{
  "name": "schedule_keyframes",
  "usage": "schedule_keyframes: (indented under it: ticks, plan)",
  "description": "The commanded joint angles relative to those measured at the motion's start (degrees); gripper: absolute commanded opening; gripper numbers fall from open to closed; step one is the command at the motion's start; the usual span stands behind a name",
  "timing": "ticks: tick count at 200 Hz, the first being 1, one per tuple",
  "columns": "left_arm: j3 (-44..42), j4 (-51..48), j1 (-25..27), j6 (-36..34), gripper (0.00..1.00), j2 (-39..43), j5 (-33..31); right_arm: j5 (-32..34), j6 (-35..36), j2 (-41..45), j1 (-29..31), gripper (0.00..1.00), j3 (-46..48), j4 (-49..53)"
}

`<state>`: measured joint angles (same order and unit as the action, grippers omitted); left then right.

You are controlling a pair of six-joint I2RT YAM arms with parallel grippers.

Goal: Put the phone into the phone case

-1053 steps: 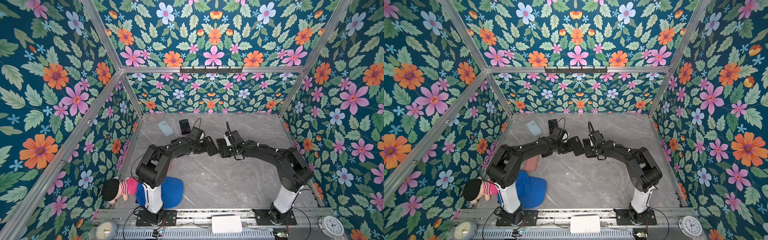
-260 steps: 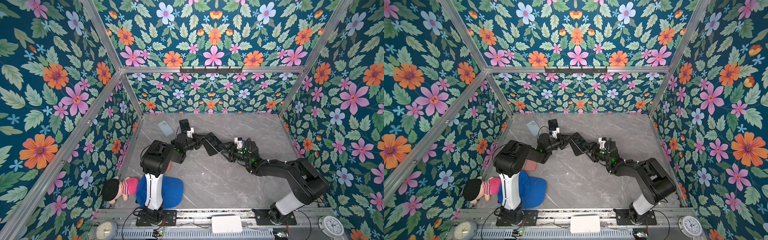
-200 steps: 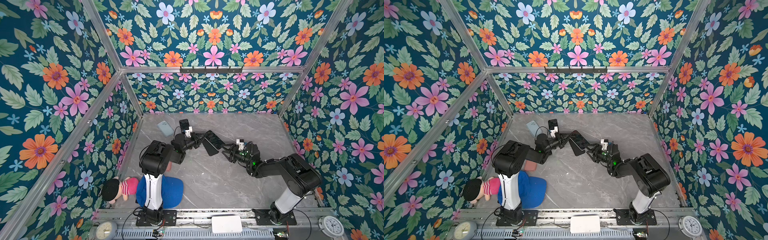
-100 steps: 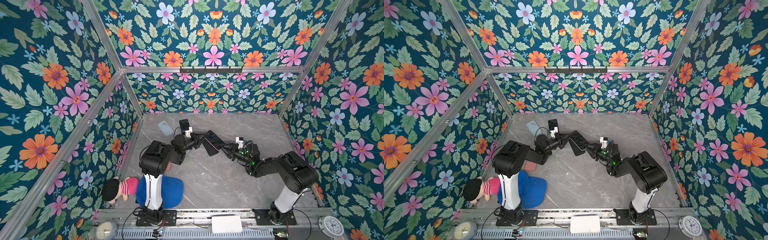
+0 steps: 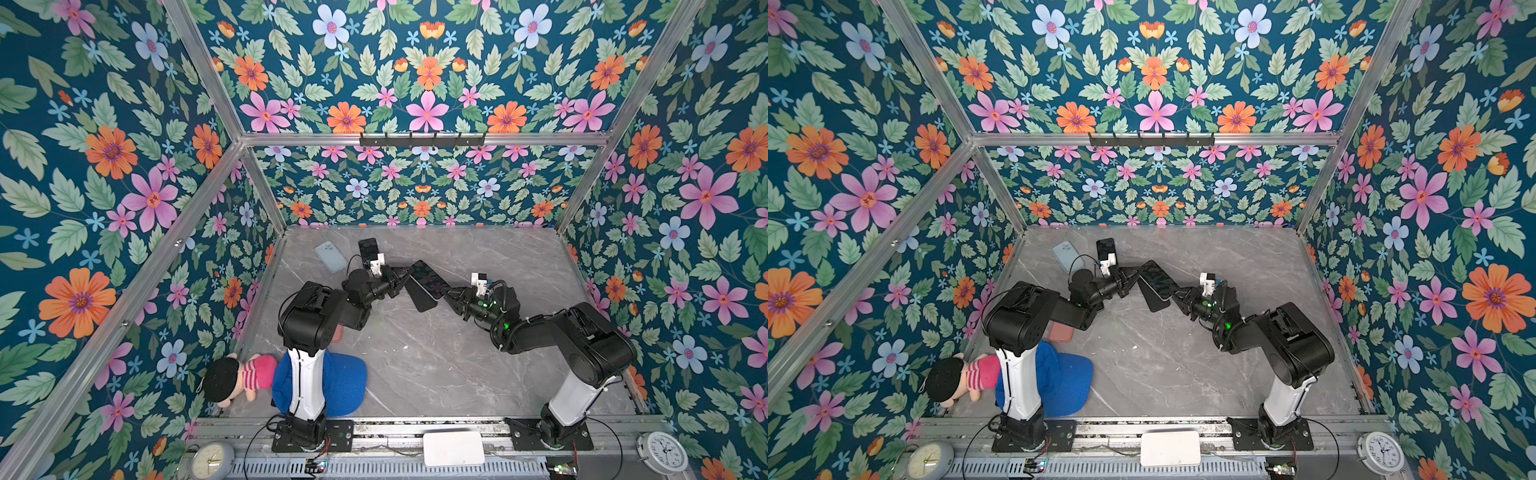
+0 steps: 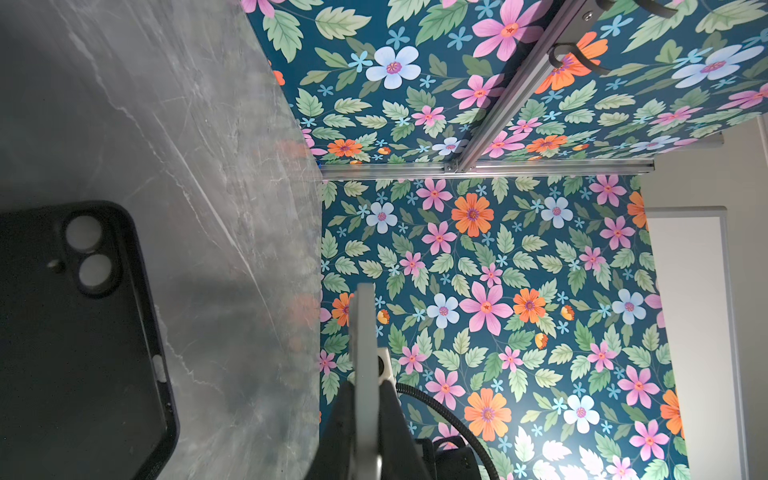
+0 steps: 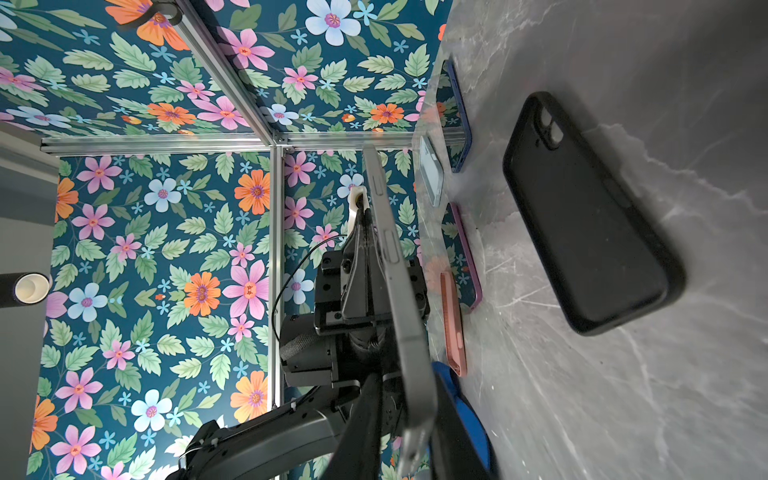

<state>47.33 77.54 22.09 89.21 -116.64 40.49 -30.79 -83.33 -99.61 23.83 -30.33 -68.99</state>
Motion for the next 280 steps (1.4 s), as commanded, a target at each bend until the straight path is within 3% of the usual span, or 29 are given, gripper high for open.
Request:
schedule_keyframes:
  ticks: [1, 21, 51, 103, 126, 146, 192, 244, 280]
  plan:
    - [0.0, 3.8, 0.1, 0.3, 0.06, 0.5, 0.7, 0.4, -0.7, 0.7, 0.0, 0.19, -0.2, -2.8]
    - [-0.1, 4.0, 0.1, 0.3, 0.08, 0.6, 0.8, 0.5, -0.4, 1.4, 0.1, 0.10, -0.3, -1.4]
    - [-0.4, 3.7, 0.2, -0.2, 0.13, 0.8, 0.8, 0.2, 0.1, 2.3, 0.1, 0.09, -0.6, 0.3]
    - [-1.1, -0.7, 0.1, -4.6, 0.41, 2.6, 1.1, 0.3, 1.6, 4.0, 0.0, 0.08, -0.6, 4.4]
    - [-1.0, -7.0, -0.4, -9.2, 0.45, 4.6, 1.6, 0.5, 3.2, 7.1, 0.0, 0.06, -0.7, 7.9]
    - [0.8, -17.4, -0.8, -16.3, 0.46, 6.5, 2.0, 0.3, 4.6, 8.4, -0.6, 0.05, -0.7, 10.5]
    - [11.8, -53.1, -1.0, -39.1, 0.48, 7.8, -1.9, -1.8, 6.6, 10.0, -3.9, 0.04, -0.8, 15.0]
    - [30.1, -83.5, -0.7, -58.4, 0.50, 1.5, -12.1, -5.2, 10.7, 10.9, -6.9, 0.03, -2.5, 21.7]
    - [42.5, -97.5, 0.3, -68.8, 0.53, -3.8, -20.1, -5.6, 16.9, 13.7, -7.6, 0.03, -4.0, 31.0]
